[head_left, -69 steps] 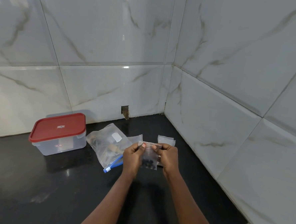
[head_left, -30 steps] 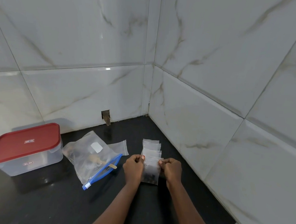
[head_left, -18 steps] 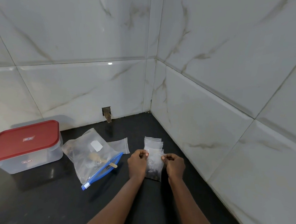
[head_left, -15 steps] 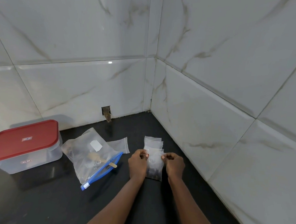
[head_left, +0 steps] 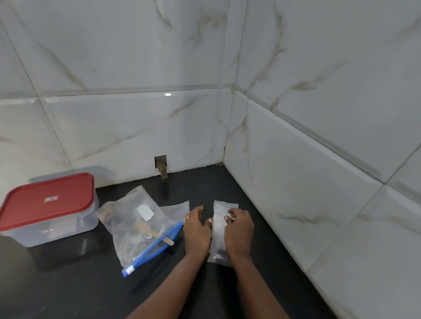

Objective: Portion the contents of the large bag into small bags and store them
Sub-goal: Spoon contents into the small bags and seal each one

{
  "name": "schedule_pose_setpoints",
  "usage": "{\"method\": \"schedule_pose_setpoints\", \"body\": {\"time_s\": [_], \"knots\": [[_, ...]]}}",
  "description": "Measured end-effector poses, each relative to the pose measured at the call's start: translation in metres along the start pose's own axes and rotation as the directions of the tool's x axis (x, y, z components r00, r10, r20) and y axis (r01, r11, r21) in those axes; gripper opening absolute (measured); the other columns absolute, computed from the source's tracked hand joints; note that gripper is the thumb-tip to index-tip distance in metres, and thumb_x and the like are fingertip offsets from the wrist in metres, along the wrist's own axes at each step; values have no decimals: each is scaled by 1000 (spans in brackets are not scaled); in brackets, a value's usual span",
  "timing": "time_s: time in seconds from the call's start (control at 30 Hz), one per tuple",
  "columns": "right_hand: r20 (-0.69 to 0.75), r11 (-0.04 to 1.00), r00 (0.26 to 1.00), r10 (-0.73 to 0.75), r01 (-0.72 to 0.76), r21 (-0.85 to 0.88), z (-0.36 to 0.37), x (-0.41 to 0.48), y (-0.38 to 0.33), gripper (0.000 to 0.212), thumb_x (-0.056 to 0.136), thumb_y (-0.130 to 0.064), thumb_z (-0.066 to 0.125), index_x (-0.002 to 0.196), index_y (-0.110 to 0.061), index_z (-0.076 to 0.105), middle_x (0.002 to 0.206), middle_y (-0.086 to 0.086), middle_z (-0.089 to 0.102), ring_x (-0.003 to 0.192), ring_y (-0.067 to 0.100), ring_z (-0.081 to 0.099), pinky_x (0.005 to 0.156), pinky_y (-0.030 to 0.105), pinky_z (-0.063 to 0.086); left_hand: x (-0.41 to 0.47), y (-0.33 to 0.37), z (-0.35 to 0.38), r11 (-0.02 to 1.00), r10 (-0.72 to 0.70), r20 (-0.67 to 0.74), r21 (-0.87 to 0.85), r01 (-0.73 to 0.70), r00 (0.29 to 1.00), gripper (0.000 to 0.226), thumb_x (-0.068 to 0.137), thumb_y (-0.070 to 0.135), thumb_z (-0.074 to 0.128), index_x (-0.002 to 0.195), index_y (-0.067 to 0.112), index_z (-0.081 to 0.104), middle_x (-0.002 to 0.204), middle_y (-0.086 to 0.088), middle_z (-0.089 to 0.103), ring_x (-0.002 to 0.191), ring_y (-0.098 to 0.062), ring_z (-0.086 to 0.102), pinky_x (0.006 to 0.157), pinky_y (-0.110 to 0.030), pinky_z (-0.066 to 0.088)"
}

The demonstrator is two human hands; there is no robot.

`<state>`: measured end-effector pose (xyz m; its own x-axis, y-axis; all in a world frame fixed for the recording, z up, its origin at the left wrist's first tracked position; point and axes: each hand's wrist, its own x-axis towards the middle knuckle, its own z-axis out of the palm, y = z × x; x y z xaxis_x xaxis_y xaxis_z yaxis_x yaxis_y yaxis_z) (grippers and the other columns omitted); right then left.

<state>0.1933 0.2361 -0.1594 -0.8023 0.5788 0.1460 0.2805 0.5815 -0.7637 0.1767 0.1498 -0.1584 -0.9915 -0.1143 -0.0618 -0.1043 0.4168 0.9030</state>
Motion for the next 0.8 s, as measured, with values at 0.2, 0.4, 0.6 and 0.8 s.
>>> {"method": "schedule_pose_setpoints", "body": {"time_s": [0.2,0.4,0.6,0.8], "knots": [[327,996,945,-18,46,-77,44,9,-34,16,92,-10,53,101,-5,66,103,10,67,90,15,62,75,23,48,16,-5,-13,997,-69,-95,-29,67,993,44,91,4,53,133,11,45,137,-9,47,127,-21,45,105,-33,37],[421,959,905,64,61,-276,79,10,-44,32,94,-24,55,118,-4,59,124,12,54,111,25,57,91,30,46,28,-20,-28,990,-137,-132,1,138,982,45,91,5,52,135,8,43,138,-11,45,128,-23,42,108,-32,32],[317,946,944,85,23,-322,95,4,-49,29,93,-12,53,120,-3,58,129,13,47,113,25,55,93,31,46,33,-30,-39,978,-204,-181,8,209,962,44,90,4,53,133,8,44,138,-11,45,129,-24,42,108,-35,35],[303,990,949,92,-55,-130,89,1,-52,11,87,-16,57,90,-7,63,97,7,63,90,20,61,79,33,49,33,-25,-45,974,-226,-151,-37,223,962,38,94,12,50,132,8,47,135,-10,49,126,-23,46,105,-34,36]]}}
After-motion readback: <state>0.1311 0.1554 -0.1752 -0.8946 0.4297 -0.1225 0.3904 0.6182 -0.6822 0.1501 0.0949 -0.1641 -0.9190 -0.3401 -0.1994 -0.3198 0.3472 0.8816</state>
